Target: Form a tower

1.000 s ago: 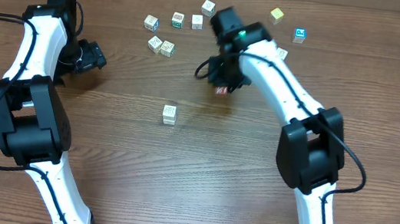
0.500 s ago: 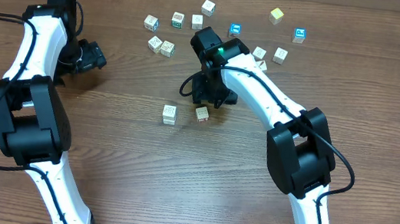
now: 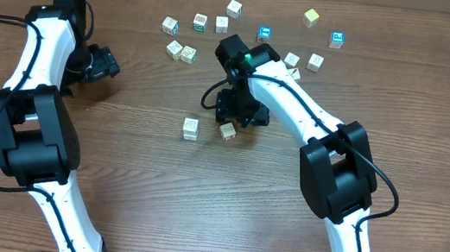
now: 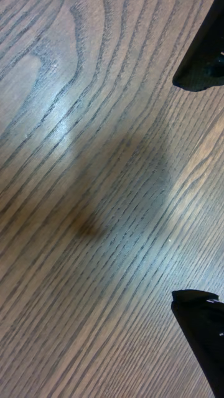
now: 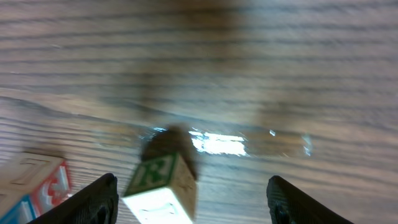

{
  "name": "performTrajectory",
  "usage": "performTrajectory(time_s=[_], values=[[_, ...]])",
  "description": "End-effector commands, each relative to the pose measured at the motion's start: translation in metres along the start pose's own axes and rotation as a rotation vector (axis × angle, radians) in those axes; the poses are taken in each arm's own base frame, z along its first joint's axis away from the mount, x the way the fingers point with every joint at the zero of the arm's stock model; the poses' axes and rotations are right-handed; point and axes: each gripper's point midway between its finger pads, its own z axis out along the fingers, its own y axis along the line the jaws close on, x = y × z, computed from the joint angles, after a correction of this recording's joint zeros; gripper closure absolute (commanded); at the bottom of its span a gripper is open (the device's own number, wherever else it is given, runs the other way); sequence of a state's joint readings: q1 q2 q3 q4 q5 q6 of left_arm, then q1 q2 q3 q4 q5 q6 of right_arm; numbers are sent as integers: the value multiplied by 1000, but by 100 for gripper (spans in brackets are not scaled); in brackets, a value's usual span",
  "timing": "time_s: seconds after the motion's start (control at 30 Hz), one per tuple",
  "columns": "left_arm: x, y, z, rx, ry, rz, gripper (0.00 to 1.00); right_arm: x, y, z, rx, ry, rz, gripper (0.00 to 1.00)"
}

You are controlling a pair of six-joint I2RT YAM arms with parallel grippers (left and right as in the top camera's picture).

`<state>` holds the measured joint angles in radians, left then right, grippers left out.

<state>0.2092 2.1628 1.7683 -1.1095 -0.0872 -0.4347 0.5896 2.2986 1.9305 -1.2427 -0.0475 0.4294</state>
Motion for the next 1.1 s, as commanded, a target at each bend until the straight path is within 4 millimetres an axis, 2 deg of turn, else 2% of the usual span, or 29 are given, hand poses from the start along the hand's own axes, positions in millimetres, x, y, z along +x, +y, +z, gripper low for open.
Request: performTrajectory(time_s=[0.0,0.1,0.27,0.77,1.07], values=[[1,-2,4,-8,6,19,0,5,9,-2,-40,16,-127,26],[1,-2,4,-8,6,19,0,12,6,-2,-35,42,-187,27],[1,-2,4,-8,6,19,0,21,2,-2,-22,81,-198,35],[1,-2,4,-8,6,19,1,30,6,-3,-53,122,-191,34],[1,-2,4,-8,6,19,0,29,5,16,-59,107,-189,38]])
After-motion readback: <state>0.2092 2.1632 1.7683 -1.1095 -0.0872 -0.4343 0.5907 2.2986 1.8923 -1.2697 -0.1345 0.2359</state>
